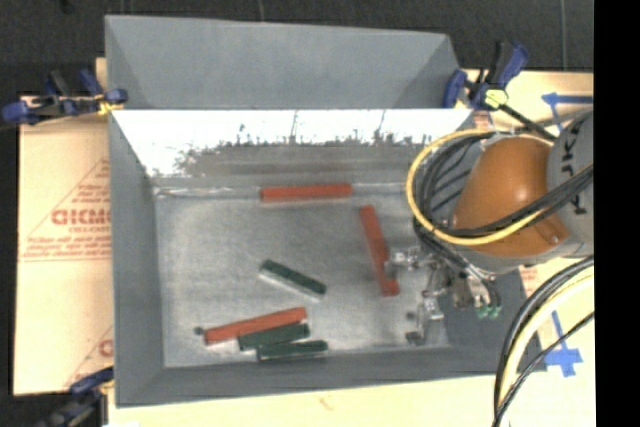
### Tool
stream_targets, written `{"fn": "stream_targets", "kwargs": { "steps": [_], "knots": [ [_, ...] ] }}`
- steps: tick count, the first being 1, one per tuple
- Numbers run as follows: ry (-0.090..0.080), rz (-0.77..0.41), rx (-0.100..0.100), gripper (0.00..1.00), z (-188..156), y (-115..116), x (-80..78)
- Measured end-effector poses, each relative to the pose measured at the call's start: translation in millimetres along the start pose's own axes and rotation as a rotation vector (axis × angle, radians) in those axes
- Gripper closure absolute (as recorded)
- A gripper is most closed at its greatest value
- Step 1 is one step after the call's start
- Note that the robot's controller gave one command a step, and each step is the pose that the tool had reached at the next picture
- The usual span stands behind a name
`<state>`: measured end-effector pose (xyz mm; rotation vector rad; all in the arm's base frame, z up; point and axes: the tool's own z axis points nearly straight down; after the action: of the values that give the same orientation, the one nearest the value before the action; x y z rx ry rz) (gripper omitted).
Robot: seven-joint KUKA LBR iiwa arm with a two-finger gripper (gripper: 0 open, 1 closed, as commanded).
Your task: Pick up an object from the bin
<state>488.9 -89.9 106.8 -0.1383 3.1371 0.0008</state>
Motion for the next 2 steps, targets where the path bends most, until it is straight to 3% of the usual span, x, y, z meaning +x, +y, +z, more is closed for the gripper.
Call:
{"fn": "stream_targets", "kwargs": {
  "steps": [1, 2],
  "knots": [
    [-0.004, -0.288, 0.003, 0.00, 6, -11, -5.7],
    [-0.003, 0.401, 0.000, 1.00, 25, 38, -67.4]
  ]
}}
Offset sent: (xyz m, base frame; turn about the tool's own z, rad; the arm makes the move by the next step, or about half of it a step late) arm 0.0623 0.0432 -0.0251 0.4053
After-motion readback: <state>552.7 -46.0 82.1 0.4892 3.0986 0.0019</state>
